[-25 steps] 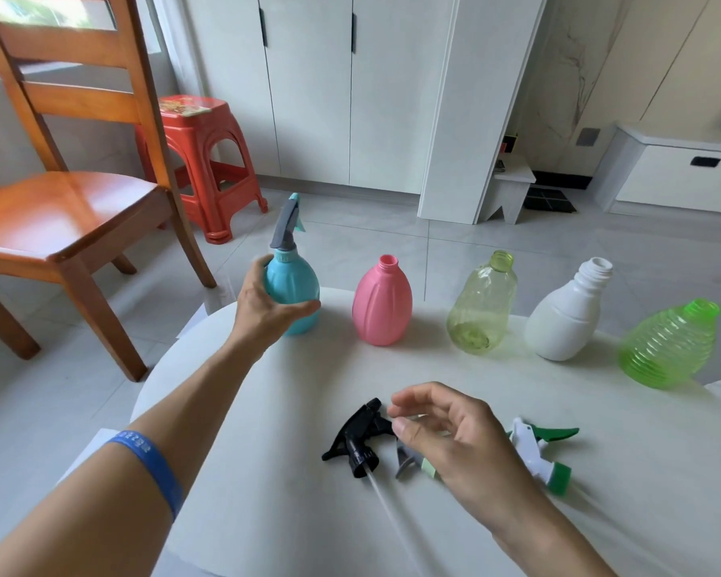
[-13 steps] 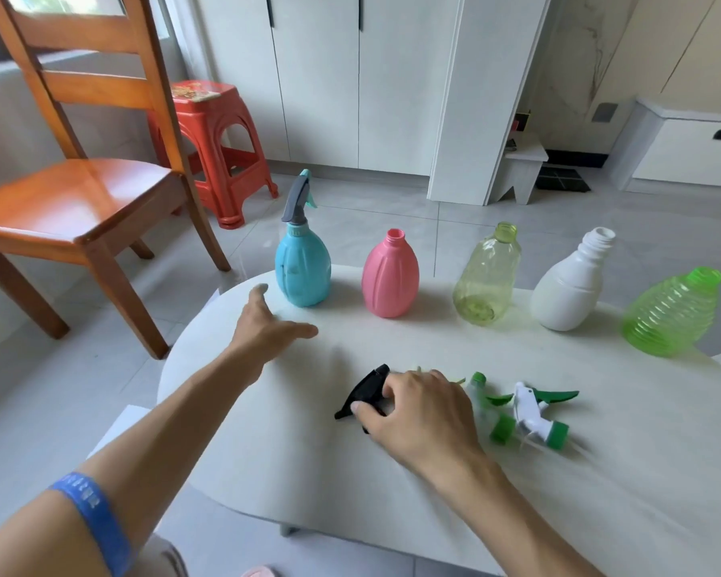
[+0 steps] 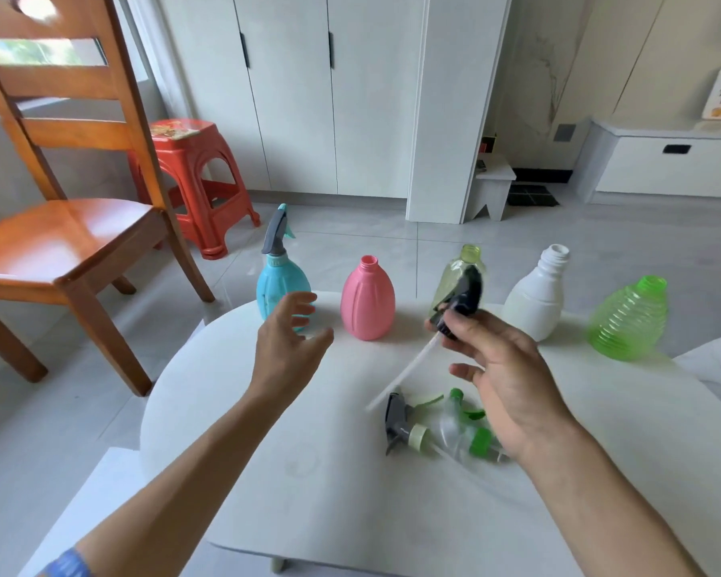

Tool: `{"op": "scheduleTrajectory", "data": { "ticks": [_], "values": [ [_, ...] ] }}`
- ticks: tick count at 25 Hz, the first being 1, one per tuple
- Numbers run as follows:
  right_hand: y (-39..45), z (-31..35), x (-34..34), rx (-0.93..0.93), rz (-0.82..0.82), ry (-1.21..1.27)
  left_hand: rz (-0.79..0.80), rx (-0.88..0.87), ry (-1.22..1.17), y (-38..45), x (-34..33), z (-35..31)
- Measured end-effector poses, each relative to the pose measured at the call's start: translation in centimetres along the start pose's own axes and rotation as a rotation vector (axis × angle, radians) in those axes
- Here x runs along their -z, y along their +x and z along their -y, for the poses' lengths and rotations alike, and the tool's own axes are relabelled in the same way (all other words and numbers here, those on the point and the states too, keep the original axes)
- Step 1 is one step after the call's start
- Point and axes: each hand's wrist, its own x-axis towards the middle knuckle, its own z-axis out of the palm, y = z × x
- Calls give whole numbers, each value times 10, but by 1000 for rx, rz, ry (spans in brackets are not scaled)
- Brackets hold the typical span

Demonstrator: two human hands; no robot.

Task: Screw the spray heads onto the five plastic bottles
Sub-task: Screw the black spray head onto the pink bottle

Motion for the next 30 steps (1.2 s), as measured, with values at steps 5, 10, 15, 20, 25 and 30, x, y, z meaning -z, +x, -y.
{"op": "scheduleTrajectory", "data": {
  "ticks": [5,10,15,20,25,30],
  "values": [
    [7,9,25,31,-91,49,74,86,14,50,-58,-15],
    [11,18,39,120,-119,72,94,183,-42,67,-97,3],
    [10,18,40,206,-113,23,24,80,55,49,-89,7],
    [6,27,37,316,-152,135,46,-169,275,8,-39,-7],
    [-4,31,31,419,-111,187,10,-259,451,-38,-4,-22],
    [-8,20,20,390,-68,135,-5,-244,405,-58,3,-28]
  ]
}}
